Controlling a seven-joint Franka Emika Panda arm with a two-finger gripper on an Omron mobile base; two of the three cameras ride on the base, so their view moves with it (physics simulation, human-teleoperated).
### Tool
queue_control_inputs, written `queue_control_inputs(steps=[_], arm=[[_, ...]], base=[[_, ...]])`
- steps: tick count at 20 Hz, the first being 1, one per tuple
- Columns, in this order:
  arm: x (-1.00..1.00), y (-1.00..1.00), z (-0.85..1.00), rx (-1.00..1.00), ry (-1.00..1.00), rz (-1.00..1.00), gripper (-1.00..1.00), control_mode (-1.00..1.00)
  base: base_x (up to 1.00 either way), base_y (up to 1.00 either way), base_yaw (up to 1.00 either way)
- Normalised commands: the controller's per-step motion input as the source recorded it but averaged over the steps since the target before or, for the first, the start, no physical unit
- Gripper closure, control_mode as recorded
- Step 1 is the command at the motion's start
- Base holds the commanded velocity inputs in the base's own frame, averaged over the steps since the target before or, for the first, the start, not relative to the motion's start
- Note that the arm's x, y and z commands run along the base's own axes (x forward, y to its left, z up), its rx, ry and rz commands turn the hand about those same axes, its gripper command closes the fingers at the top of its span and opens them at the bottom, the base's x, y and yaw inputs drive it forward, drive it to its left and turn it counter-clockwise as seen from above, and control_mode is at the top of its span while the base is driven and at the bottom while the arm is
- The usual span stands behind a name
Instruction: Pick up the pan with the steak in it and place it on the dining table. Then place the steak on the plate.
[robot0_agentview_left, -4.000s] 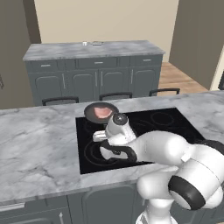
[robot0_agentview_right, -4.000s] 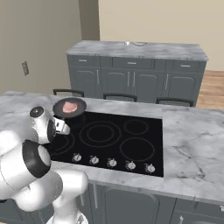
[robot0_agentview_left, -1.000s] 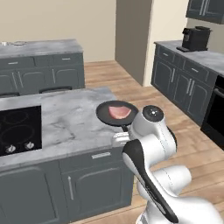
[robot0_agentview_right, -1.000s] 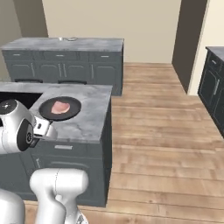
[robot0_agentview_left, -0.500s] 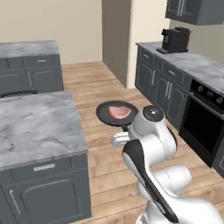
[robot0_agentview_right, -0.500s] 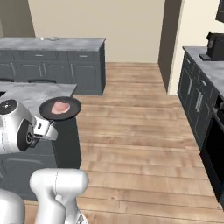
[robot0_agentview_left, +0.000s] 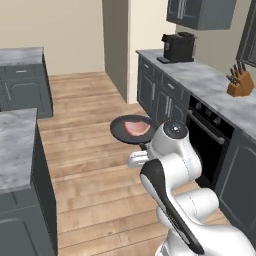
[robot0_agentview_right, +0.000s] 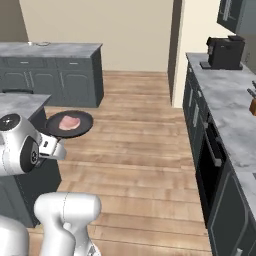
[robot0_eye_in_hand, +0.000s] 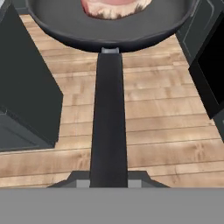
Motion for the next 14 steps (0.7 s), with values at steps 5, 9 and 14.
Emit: queue_control_inputs(steps=[5, 9, 14], arm=[[0.0, 0.0, 0.0, 0.0, 0.0, 0.0, 1.0, 1.0], [0.0, 0.0, 0.0, 0.0, 0.0, 0.0, 1.0, 1.0], [0.0, 0.0, 0.0, 0.0, 0.0, 0.0, 1.0, 1.0]], base=[[0.02, -0.1, 0.01], [0.45, -0.16, 0.0], [0.76, -0.27, -0.01]])
